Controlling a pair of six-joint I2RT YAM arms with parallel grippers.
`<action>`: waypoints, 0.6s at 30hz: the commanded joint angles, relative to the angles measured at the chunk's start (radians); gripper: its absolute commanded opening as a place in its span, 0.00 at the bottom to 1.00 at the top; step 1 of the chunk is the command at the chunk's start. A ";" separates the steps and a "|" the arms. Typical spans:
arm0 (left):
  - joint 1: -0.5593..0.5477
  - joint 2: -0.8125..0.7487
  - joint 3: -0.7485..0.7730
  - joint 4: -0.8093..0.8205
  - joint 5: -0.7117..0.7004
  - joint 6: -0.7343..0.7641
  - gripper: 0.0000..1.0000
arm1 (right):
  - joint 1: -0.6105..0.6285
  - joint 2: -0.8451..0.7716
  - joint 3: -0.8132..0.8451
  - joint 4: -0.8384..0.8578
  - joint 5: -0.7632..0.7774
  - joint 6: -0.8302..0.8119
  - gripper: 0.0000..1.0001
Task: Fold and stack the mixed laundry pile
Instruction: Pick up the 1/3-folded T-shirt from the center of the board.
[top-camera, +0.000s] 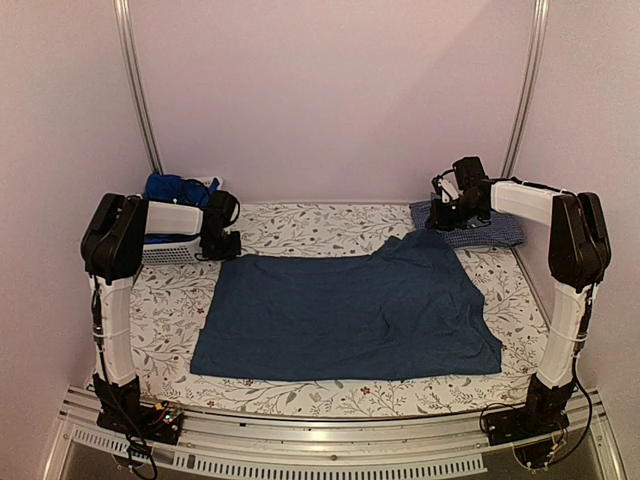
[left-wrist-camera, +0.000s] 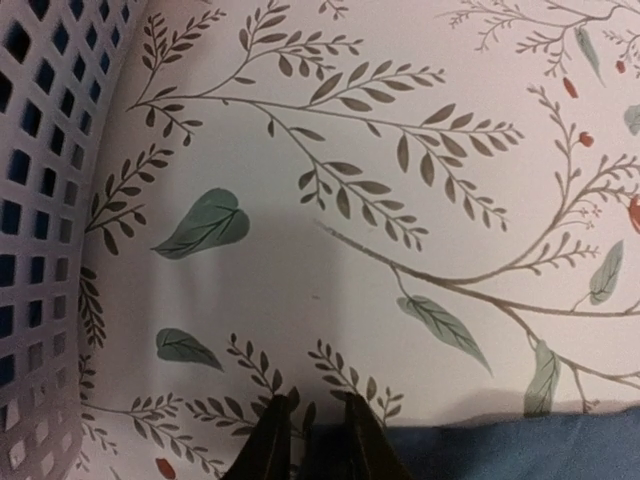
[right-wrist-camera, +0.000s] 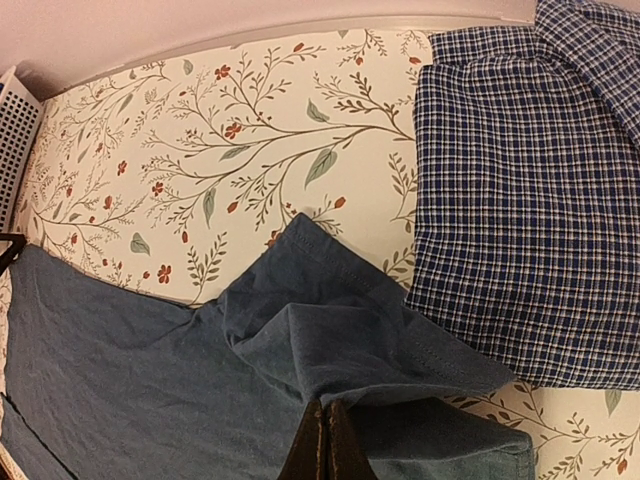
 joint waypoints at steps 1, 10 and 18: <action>-0.019 0.060 -0.002 -0.015 0.035 -0.008 0.15 | -0.005 0.010 0.024 -0.003 -0.006 -0.007 0.00; -0.018 0.049 0.026 0.023 0.059 0.009 0.00 | -0.007 0.013 0.036 -0.004 -0.008 -0.010 0.00; -0.022 -0.085 0.045 0.070 0.026 0.080 0.00 | -0.007 -0.033 0.064 -0.010 0.003 -0.019 0.00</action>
